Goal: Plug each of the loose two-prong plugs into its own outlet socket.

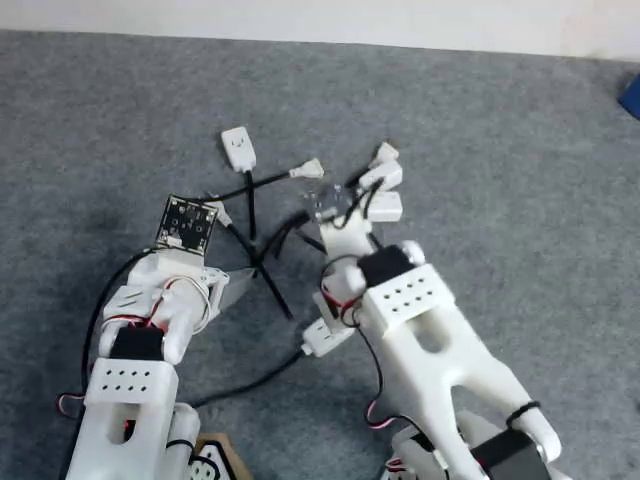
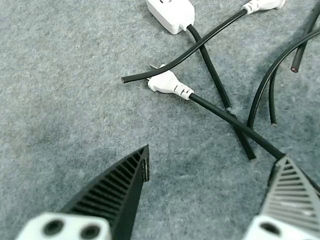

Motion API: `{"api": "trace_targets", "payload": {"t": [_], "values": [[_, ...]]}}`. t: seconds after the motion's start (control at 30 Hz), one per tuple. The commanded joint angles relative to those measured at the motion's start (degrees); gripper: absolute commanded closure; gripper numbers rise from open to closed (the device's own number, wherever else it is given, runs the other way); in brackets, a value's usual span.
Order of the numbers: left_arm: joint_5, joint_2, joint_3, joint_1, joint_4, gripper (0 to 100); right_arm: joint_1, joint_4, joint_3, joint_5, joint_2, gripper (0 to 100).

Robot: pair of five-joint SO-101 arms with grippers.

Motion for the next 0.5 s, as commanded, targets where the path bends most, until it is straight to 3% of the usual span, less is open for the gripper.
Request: {"api": "trace_targets", "payload": {"t": [0.0, 0.17, 0.33, 0.47], "values": [[0.4, 0.2, -0.2, -0.4, -1.8, 64, -0.5, 6.6, -9.5, 1.0, -0.6, 59.1], [0.2, 0.2, 0.7, -0.3, -1.8, 64, 2.1, 13.5, -21.3, -0.1, -1.1, 58.4], [0.2, 0.2, -0.4, 1.0, 1.6, 64, 17.2, 19.7, -34.2, -2.1, -0.5, 58.4], [0.3, 0.2, -4.0, 4.2, 8.3, 64, 27.6, 20.0, -31.1, 0.0, -1.0, 58.4]]}}
